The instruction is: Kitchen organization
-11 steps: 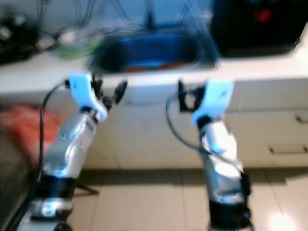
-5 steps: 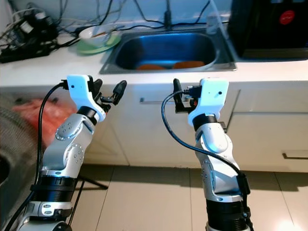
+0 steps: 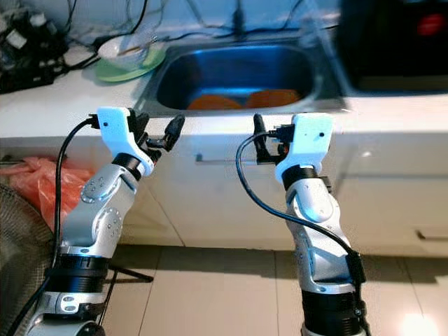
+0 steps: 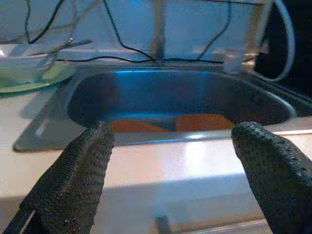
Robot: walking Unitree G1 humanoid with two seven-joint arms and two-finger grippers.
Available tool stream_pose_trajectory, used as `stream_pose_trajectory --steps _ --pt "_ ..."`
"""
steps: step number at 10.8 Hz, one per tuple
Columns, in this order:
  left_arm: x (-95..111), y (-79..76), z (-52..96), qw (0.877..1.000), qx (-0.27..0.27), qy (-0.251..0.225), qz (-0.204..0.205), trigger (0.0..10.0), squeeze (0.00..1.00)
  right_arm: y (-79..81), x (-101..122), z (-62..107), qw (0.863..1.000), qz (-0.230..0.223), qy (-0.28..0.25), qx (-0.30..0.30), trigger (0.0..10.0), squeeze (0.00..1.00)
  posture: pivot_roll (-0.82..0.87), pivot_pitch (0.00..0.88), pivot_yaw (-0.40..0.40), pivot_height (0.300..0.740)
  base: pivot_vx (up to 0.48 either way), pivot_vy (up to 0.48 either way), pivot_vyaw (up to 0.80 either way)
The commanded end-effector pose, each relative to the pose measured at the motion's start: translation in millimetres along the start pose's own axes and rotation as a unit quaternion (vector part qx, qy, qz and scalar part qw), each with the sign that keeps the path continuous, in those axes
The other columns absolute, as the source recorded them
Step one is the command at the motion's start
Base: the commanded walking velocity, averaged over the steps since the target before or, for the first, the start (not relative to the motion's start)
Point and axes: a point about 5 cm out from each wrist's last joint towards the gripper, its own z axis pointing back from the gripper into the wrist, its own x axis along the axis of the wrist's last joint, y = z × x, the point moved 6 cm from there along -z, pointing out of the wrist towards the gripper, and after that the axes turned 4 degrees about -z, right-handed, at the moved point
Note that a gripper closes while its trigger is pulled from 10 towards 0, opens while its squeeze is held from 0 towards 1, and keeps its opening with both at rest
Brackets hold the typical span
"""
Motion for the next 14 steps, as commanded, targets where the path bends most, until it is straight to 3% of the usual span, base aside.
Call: stream_pose_trajectory --steps 1,4,8,14 --pt "6.8 -3.1 -1.4 1.0 -0.003 -0.011 0.0 10.0 0.0 1.5 1.9 0.3 1.0 0.0 -0.001 0.004 10.0 0.0 -0.05 0.0 0.118 0.74 0.439 0.0 0.0" --pt "6.7 -2.9 -2.1 1.0 -0.001 -0.012 0.0 10.0 0.0 1.5 1.3 0.3 1.0 0.0 0.0 0.006 10.0 0.0 -0.05 0.0 0.117 0.74 0.434 0.0 0.0" --pt "4.1 1.6 -1.9 1.0 0.013 -0.006 0.0 10.0 0.0 4.7 -0.1 0.3 1.0 0.001 0.003 0.013 10.0 0.0 -0.05 0.0 0.117 0.74 0.323 0.338 0.0" --pt "3.1 1.1 -3.1 1.0 0.013 -0.002 0.002 10.0 0.0 6.1 -1.4 0.9 1.0 -0.001 0.004 0.012 10.0 0.0 -0.05 0.0 0.123 0.74 0.0 0.151 0.0"
